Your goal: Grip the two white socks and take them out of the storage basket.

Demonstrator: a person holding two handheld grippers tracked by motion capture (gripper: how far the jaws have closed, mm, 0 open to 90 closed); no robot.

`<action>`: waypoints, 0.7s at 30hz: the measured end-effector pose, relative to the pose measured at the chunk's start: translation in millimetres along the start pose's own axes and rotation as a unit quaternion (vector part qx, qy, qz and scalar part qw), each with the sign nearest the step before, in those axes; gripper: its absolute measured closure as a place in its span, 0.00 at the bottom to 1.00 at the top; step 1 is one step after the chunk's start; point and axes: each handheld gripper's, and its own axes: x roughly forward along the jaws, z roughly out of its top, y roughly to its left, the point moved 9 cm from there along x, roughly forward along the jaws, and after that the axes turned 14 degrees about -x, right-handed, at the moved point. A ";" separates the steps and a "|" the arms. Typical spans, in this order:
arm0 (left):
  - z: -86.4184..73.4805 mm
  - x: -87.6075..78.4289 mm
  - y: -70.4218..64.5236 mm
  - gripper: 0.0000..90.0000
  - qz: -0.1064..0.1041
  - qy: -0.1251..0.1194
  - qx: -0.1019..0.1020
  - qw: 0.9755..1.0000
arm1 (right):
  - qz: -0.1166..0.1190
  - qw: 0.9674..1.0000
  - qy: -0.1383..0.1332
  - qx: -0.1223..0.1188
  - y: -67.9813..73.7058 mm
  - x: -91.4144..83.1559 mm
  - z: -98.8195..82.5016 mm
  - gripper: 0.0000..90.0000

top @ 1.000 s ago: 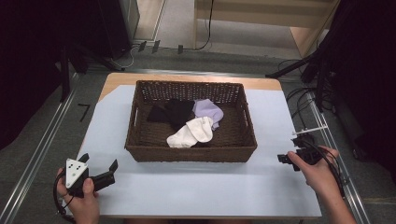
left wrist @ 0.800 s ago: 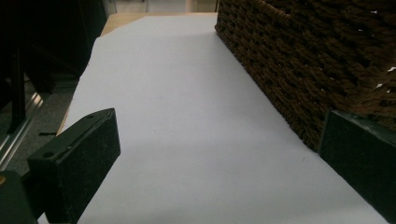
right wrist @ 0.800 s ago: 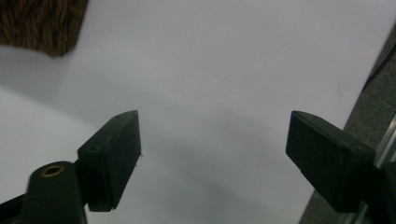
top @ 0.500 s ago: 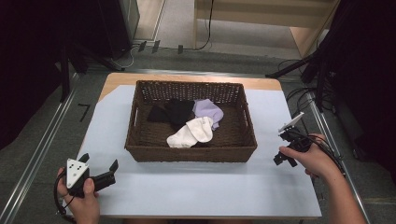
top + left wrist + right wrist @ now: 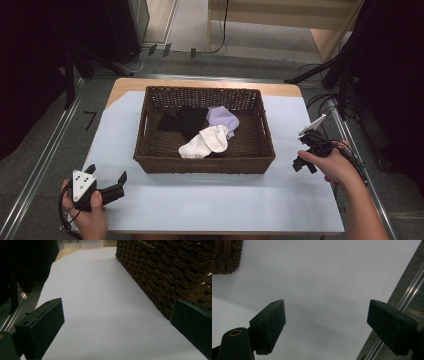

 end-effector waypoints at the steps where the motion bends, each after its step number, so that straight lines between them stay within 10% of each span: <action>1: 0.0 0.1 0.1 0.00 0.000 0.000 0.000 1.000 | 0.001 1.000 0.000 -0.002 0.2 -1.6 1.4 0.17; 21: 0.0 -0.9 0.1 0.00 0.004 -0.001 0.005 1.000 | -0.014 0.999 -0.034 0.006 14.6 -65.6 56.9 0.16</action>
